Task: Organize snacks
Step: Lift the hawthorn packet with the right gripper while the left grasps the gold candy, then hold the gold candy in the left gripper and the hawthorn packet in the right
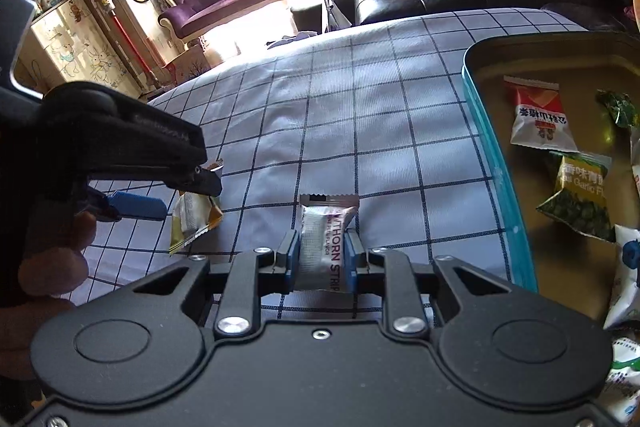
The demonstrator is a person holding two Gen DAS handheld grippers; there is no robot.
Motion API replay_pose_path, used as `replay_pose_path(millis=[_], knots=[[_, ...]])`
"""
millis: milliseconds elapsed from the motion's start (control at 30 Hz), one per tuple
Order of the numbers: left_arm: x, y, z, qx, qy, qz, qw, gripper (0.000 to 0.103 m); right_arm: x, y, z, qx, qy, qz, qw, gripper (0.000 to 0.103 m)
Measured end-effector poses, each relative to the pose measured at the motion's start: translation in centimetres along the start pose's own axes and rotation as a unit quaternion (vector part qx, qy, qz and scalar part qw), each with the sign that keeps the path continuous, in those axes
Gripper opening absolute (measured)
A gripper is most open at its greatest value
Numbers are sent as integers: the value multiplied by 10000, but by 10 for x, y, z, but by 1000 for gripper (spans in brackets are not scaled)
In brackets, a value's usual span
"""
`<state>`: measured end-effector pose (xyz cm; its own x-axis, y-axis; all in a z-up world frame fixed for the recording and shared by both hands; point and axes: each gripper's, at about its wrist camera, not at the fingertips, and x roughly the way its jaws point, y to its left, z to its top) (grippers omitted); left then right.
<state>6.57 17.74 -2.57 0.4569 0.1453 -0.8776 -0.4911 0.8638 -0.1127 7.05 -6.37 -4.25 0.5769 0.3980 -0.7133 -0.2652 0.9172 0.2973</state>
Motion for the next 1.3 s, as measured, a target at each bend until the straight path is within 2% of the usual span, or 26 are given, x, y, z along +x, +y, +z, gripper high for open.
replay_pose_path(millis=[133, 433, 633, 867, 967, 1300], knots=[[7, 4, -2, -79, 101, 32, 9999, 53, 3, 1, 2, 123, 70, -51, 9999, 32], [11, -20, -14, 380, -204, 443, 9981, 63, 6, 7, 3, 65, 45, -206, 9998, 32], [12, -12, -13, 148, -217, 191, 9995, 70, 6, 13, 1, 21, 24, -283, 9996, 32], [10, -20, -22, 224, -435, 343, 9982, 70, 9, 18, 0, 14, 13, -348, 9994, 32], [11, -17, -21, 206, -392, 164, 9989, 77, 9, 18, 0, 27, -3, -361, 9993, 32], [11, -16, -20, 242, -347, 116, 9990, 78, 9, 19, -1, 16, -12, -398, 9992, 33]])
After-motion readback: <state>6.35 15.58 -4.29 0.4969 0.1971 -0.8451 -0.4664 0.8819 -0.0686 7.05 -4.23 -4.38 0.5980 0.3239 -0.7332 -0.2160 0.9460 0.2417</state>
